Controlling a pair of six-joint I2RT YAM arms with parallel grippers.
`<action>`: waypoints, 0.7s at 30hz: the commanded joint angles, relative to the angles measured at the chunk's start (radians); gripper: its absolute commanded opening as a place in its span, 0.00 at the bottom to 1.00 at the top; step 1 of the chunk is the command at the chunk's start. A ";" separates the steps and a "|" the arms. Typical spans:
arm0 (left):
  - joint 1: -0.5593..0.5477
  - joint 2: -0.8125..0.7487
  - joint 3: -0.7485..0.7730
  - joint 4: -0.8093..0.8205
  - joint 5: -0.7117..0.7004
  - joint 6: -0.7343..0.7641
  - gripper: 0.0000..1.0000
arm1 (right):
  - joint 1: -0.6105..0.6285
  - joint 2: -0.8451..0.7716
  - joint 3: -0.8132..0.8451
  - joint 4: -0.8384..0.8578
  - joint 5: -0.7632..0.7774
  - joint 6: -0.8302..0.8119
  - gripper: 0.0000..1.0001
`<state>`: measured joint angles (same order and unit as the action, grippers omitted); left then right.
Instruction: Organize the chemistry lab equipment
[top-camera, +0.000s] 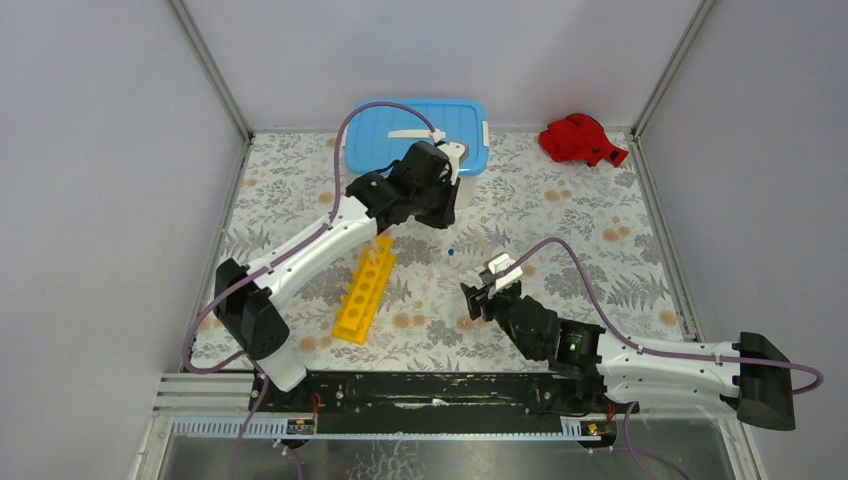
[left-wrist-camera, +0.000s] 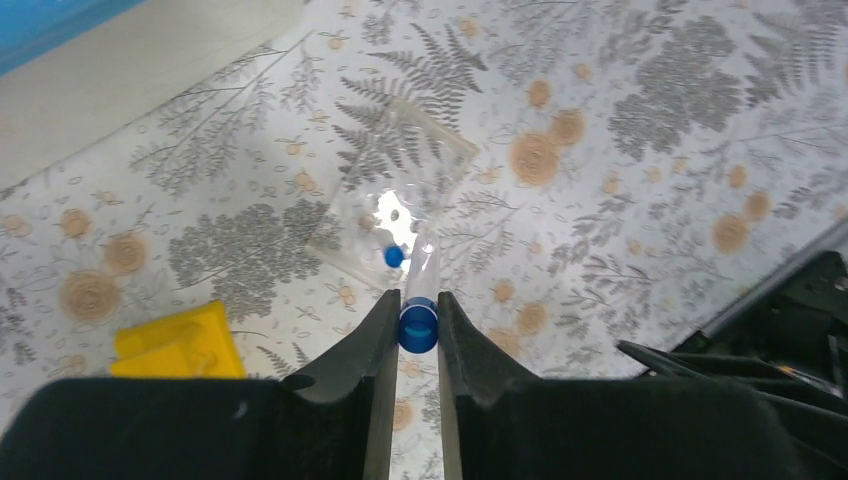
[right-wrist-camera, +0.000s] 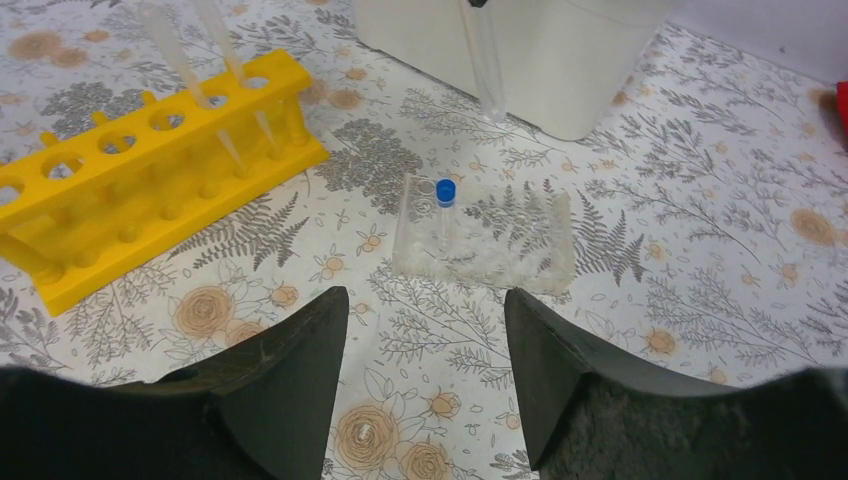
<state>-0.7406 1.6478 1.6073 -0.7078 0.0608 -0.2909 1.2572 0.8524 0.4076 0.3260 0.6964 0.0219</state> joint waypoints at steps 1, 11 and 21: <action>-0.003 0.047 0.046 -0.022 -0.137 0.038 0.07 | -0.008 0.002 0.006 -0.002 0.098 0.040 0.66; -0.002 0.142 0.078 -0.036 -0.177 0.058 0.07 | -0.016 -0.010 -0.010 -0.038 0.134 0.086 0.66; 0.005 0.197 0.076 -0.036 -0.173 0.065 0.06 | -0.020 -0.024 -0.021 -0.050 0.129 0.104 0.67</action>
<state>-0.7391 1.8229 1.6543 -0.7502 -0.0914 -0.2466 1.2469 0.8452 0.3855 0.2623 0.7956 0.1047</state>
